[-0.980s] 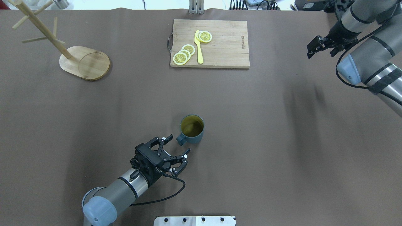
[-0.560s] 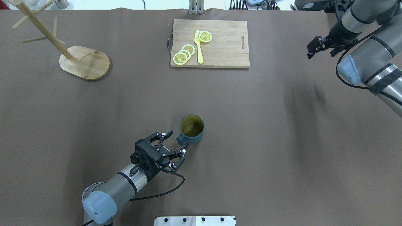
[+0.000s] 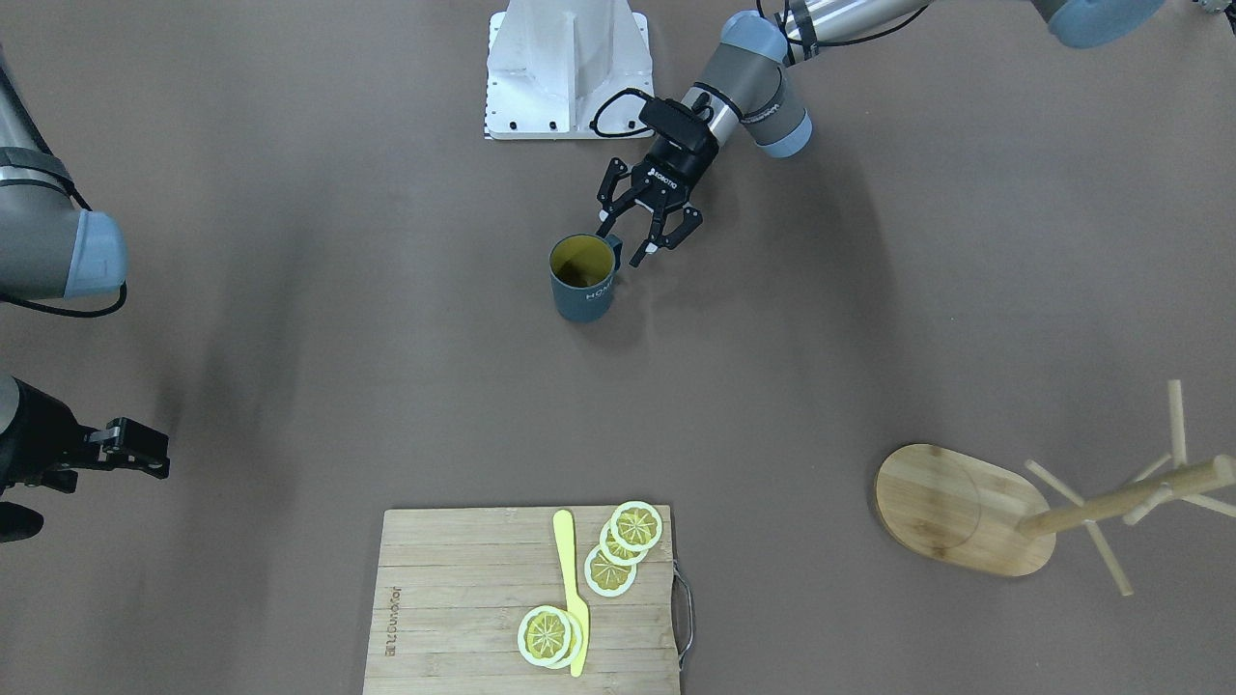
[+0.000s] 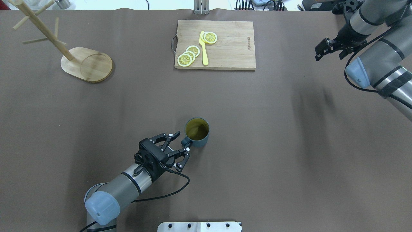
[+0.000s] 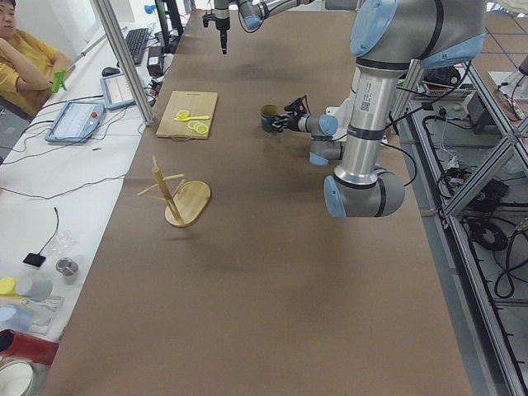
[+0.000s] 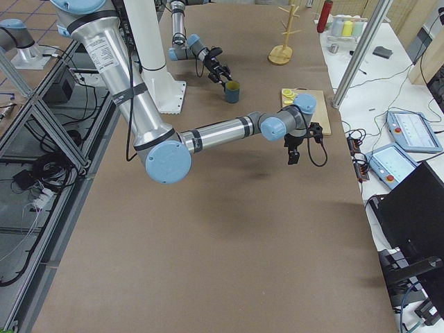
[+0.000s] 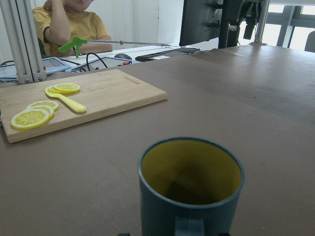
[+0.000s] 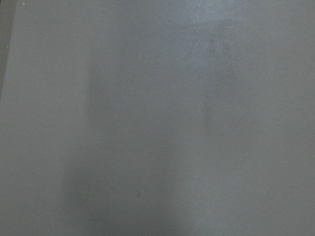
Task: Hang cup on storage rack
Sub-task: 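Move the left gripper to the mug handle and close on it, then lift the mug with the left gripper and carry it to the wooden rack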
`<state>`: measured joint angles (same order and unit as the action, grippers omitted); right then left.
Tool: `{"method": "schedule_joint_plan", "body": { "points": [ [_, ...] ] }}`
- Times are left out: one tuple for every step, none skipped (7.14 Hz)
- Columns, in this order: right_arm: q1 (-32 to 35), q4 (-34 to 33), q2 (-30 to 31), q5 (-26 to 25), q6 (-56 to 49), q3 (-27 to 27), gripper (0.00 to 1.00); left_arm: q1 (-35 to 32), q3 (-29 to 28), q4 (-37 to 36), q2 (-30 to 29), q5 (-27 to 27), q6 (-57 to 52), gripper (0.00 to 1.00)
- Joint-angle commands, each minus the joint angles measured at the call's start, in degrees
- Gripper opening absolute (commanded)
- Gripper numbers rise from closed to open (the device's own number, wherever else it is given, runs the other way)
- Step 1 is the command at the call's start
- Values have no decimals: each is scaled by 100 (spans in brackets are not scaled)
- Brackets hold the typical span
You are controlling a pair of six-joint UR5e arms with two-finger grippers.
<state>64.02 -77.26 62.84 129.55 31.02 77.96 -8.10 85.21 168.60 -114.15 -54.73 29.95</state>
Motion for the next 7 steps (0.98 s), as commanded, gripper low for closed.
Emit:
{"method": "schedule_joint_plan", "body": {
  "points": [
    [-3,0,1,0,0,0,100,-25,-31,50,-80,-133,81,8],
    [-3,0,-8,0,0,0,100,-33,4,68,-107,-213,429,0],
    [-3,9,-17,-9,0,0,100,-312,30,68,-107,-353,581,0],
    [-3,9,-17,-9,0,9,100,-846,126,77,-116,-789,661,0],
    [-3,9,-17,-26,0,9,100,-1425,188,103,-55,-1411,1732,0],
    [-3,18,-26,-44,0,17,100,-2162,189,129,-46,-2288,2847,0],
    [-3,26,-17,-70,-9,18,100,-2683,180,129,-11,-2723,3868,0]
  ]
}}
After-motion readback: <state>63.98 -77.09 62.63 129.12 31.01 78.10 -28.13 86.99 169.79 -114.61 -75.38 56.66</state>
